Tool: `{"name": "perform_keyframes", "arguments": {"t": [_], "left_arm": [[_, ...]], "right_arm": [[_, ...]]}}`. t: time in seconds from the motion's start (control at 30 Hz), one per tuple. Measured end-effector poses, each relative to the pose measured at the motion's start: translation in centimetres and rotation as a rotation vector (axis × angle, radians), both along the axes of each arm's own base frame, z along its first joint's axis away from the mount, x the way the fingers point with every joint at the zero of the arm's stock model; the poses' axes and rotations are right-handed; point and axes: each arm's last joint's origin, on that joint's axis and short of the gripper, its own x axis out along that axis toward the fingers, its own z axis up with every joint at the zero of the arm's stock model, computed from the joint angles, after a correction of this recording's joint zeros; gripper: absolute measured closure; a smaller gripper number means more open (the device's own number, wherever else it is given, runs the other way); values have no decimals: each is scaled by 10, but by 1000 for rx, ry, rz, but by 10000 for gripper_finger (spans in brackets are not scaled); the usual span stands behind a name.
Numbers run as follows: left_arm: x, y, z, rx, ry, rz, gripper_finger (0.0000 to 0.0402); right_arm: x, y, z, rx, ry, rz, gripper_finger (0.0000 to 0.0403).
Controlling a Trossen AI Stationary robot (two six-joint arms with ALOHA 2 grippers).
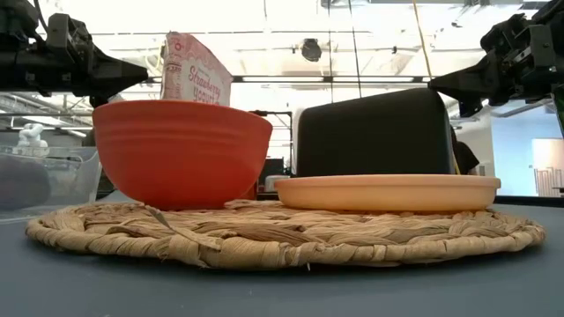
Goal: Arrange a breakfast setting
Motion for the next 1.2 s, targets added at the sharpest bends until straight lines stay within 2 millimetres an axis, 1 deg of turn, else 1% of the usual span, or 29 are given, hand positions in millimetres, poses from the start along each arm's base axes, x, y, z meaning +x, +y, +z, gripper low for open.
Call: {"name": "perform_keyframes", "arguments": {"t": [0.63, 0.87, 1.2], "left_arm": [[0, 0, 2, 2, -17, 3, 350], [-1, 0, 7, -68, -91, -9, 350], [-1, 0, 7, -115, -102, -17, 348]], "right_arm": [[0, 0, 0, 0, 0, 0, 390], [0, 0, 0, 0, 0, 0, 390], [0, 0, 0, 0, 0, 0, 390]]}}
